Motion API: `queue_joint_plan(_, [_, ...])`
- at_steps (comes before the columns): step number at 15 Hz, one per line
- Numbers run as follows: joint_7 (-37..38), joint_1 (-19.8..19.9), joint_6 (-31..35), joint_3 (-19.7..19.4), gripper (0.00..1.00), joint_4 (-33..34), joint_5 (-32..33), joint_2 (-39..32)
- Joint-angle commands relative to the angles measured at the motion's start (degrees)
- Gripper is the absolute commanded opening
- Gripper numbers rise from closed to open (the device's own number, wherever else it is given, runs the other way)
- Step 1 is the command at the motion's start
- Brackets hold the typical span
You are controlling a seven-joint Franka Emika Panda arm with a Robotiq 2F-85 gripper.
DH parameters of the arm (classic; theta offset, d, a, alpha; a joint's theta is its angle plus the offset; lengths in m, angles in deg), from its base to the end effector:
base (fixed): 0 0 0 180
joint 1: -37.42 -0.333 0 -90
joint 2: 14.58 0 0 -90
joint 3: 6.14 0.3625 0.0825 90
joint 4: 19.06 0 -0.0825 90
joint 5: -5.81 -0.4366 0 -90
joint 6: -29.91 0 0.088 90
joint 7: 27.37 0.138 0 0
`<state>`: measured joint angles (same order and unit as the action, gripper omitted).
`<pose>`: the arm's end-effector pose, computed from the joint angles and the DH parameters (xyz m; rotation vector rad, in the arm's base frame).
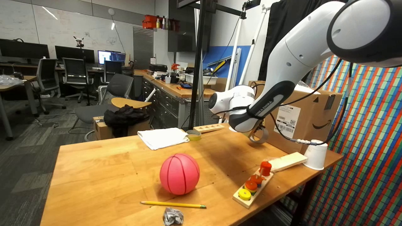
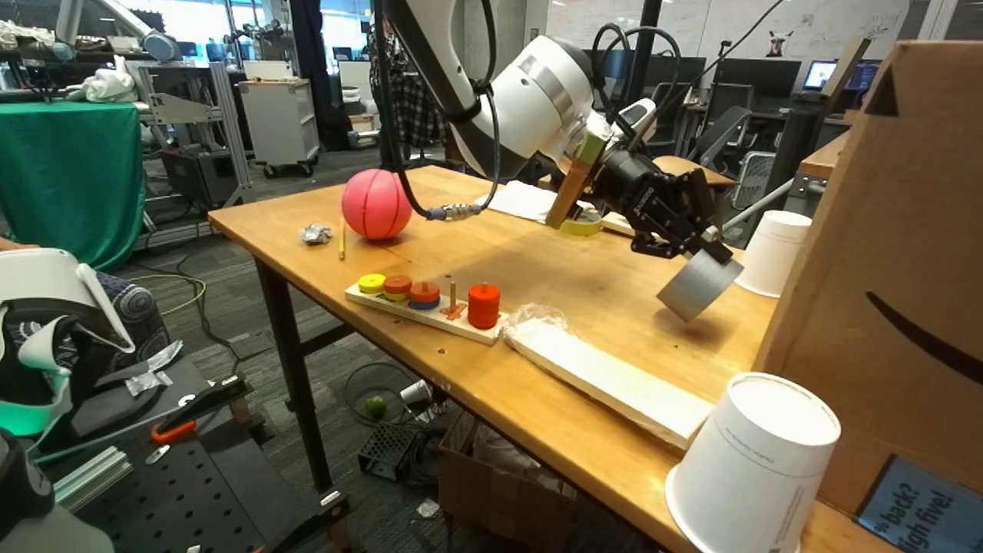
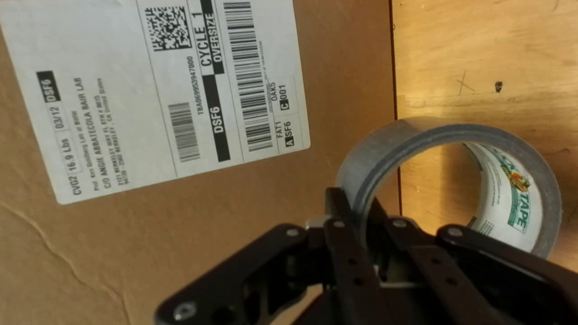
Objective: Move the gray tape and the basketball to the right, respectively
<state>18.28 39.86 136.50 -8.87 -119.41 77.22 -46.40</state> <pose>0.6980 -0.1619 0.2601 1.9686 -0.1837 0.0225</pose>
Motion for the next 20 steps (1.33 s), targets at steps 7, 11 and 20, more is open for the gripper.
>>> queue_joint_plan(7, [-1.49, 1.44, 0.48, -0.64, 0.08, 6.34, -6.73, -3.48])
queue_joint_plan(11, [-1.52, 2.09, 0.43, -1.21, 0.08, 7.30, -11.66, -3.41])
queue_joint_plan(20, [-0.57, 0.99, 2.34, -2.19, 0.78, 5.54, -16.78, 0.95])
